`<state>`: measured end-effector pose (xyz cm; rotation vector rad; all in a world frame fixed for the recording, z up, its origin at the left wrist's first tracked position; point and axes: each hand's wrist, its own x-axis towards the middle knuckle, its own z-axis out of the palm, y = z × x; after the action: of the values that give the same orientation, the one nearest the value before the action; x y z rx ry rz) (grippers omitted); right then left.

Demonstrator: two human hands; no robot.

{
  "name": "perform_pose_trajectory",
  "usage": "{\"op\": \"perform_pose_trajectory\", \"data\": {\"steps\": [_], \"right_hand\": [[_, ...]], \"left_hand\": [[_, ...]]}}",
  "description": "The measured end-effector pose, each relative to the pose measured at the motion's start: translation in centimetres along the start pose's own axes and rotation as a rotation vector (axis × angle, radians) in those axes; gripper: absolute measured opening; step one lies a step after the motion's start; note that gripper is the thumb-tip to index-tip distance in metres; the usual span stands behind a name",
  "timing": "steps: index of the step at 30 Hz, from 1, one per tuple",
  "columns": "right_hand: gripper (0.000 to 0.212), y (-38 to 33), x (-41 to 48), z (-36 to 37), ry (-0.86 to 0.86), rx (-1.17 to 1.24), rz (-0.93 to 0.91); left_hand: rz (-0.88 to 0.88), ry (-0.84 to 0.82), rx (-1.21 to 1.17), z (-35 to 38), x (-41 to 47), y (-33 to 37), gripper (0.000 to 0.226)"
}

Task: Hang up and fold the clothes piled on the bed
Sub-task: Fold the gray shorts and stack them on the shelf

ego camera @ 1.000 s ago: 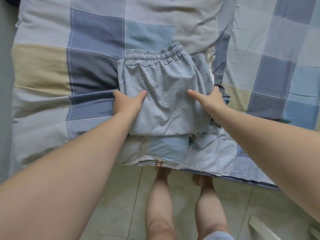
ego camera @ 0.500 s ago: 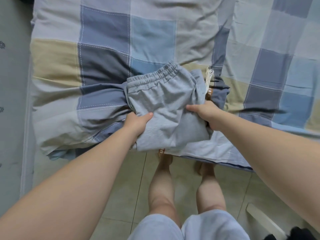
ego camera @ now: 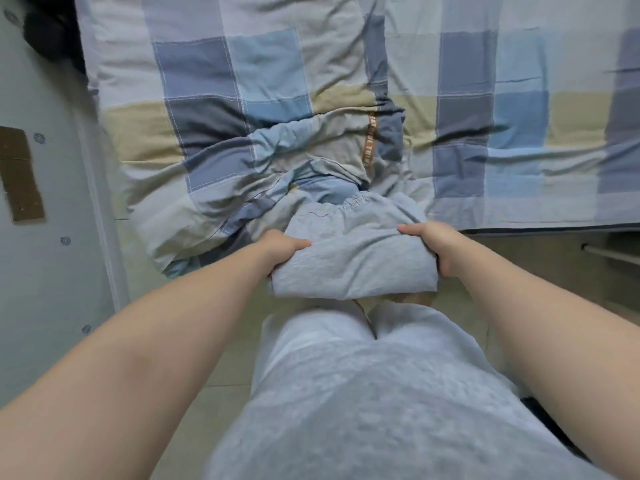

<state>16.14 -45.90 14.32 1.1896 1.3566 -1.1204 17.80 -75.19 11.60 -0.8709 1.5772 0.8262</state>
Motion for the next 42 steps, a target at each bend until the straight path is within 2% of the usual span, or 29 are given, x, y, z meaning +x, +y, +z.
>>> {"op": "perform_pose_trajectory", "data": {"steps": [5, 8, 11, 14, 19, 23, 30, 35, 42], "right_hand": [[0.019, 3.8, -5.4, -2.5, 0.026, 0.278, -0.100], [0.019, 6.9, -8.0, -4.7, 0.086, 0.419, -0.234], [0.013, 10.7, -10.6, -7.0, 0.160, 0.567, -0.408], [0.021, 16.1, -13.1, -8.9, 0.210, 0.720, -0.522], [0.021, 29.2, -16.3, -12.6, 0.306, 0.952, -0.630], [0.027, 42.8, -18.6, -14.2, 0.367, 1.087, -0.612], [0.025, 63.1, -21.3, -13.4, 0.542, 1.426, -0.504], [0.024, 71.2, -21.8, -10.3, 0.663, 1.714, -0.411], [0.028, 78.3, -23.5, -8.5, 0.860, 2.052, -0.319]], "left_hand": [[0.066, -0.013, 0.112, 0.8, -4.7, 2.8, 0.076], [0.168, 0.005, 0.179, 2.5, -7.3, 5.1, 0.082], [0.257, 0.019, 0.251, 5.3, -9.9, 6.9, 0.070], [0.362, 0.009, 0.316, 9.7, -12.7, 7.2, 0.050], [0.536, -0.040, 0.363, 20.1, -17.4, 3.5, 0.040], [0.623, -0.130, 0.434, 29.0, -20.6, -3.4, 0.038], [0.770, -0.310, 0.844, 43.4, -26.2, -9.7, 0.035], [0.835, -0.420, 1.094, 51.9, -28.5, -12.6, 0.027], [0.873, -0.595, 1.447, 65.5, -30.7, -15.8, 0.019]]}}
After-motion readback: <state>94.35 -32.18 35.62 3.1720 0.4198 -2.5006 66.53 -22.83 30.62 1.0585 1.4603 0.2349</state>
